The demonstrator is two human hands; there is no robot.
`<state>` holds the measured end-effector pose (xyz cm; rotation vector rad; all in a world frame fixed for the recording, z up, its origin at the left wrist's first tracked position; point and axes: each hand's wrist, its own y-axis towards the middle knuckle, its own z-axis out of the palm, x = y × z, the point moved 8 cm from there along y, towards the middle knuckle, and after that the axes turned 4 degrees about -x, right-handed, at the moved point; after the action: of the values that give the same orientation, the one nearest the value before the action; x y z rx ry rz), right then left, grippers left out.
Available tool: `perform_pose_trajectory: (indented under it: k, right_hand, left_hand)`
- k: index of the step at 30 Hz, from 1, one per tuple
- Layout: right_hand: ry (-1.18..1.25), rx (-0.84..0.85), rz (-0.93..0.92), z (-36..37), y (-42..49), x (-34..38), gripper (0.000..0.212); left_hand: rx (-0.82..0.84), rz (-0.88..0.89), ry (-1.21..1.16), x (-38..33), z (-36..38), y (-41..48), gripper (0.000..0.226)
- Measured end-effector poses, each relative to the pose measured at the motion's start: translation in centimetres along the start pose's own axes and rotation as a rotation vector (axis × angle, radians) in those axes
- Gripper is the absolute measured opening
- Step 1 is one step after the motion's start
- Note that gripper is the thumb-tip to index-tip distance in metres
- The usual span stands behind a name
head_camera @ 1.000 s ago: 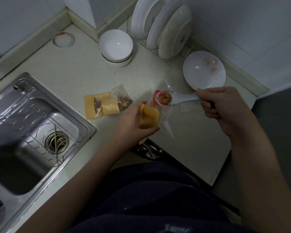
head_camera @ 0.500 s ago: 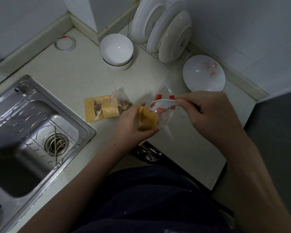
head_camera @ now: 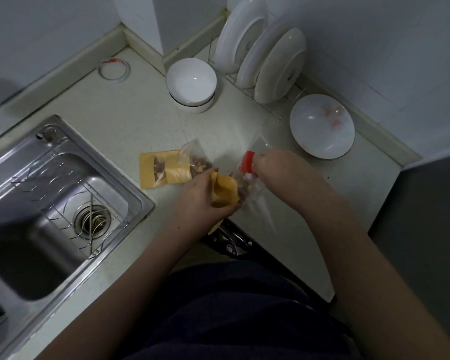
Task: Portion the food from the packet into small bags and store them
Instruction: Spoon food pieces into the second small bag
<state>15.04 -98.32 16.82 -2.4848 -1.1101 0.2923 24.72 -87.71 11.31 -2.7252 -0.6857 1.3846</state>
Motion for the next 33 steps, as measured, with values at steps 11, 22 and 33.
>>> perform_pose_trajectory:
  k: [11,22,33]
  right_hand:
    - [-0.087,0.002,-0.087,1.0,3.1,0.2,0.015]
    - [0.051,-0.014,0.054,6.1,4.8,-2.2,0.015]
    - [0.778,0.101,0.439,8.9,2.5,-7.9,0.017]
  left_hand:
    - [0.000,-0.027,-0.020,1.6,-0.2,-0.4,0.098]
    - [-0.014,-0.042,-0.033,2.2,-0.8,-0.8,0.099]
    - [0.001,-0.060,-0.021,2.6,-0.7,-0.6,0.100]
